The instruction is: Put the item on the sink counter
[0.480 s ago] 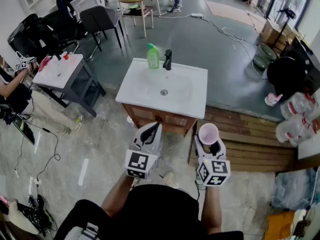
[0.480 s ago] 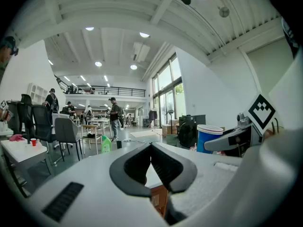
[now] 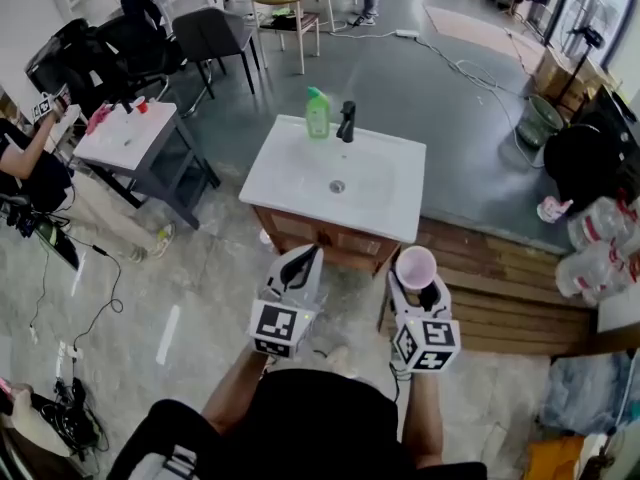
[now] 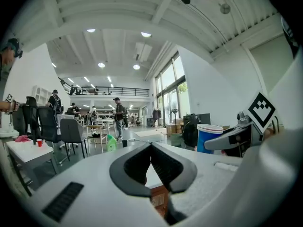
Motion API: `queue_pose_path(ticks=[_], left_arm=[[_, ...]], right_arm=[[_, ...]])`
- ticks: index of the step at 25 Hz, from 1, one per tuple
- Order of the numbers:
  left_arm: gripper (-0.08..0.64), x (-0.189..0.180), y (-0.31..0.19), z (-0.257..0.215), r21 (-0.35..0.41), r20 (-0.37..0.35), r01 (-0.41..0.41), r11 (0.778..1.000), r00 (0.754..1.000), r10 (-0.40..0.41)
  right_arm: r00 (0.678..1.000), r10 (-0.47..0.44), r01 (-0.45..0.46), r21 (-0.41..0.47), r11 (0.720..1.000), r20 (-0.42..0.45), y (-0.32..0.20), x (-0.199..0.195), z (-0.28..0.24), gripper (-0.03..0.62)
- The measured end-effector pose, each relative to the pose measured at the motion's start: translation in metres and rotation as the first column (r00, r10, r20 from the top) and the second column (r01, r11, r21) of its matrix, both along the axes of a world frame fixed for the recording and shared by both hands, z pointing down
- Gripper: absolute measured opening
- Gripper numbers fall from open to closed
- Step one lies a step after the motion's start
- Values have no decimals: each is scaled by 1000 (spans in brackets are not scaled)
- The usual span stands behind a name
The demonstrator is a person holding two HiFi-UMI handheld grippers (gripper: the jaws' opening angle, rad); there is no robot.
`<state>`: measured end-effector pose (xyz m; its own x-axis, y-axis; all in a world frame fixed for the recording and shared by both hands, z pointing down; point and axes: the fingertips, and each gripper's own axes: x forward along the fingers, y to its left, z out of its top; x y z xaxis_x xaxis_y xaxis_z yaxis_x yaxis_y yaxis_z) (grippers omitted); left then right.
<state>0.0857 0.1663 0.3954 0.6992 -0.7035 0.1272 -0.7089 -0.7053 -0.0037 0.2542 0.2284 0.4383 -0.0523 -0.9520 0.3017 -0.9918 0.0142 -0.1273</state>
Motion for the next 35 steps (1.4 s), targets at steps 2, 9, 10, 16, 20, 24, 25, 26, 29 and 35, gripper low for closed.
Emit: queue_pose_path(ticks=[2,9,10,16,20,24,25,26,29,35], left_arm=[[3,-7,-5,2,-3,-1,20,1000,1000,-20],[3,-41,-35,8,-3,5,89,996,996,-89],[3,-46,-41,9,3,9,95,995,995,-95],[3,-74,-84,11,-21,6,149,989,989,-149],[3,-85,-118,14,-23,8,178,984,984,-178],[3,-98,-151,15,-32,8,208,978,978,-208],[3,-101,-159,16,-36,10,212,977,977,-212],[3,-104,-167,16,-37,12,217,976,976,-216],[3,-112,-189,18,-42,16,229,973,973,-228],[3,-131,-231,21,-50,21,244,968,970,-243]], right_arm=[[1000,-20,20,0,1000,0,-7,-6,1,276],[996,-89,89,-6,996,1,-47,-37,6,275],[995,-97,97,-4,995,1,-54,-42,6,275],[989,-148,148,2,989,10,-104,-69,6,275],[984,-177,177,0,984,15,-139,-81,7,275],[978,-209,209,0,978,12,-176,-94,9,275],[977,-215,215,1,977,12,-185,-96,9,275],[975,-221,221,0,975,12,-194,-99,10,275],[971,-238,238,-2,971,8,-219,-109,11,273],[966,-258,258,-11,966,8,-265,-130,11,273]])
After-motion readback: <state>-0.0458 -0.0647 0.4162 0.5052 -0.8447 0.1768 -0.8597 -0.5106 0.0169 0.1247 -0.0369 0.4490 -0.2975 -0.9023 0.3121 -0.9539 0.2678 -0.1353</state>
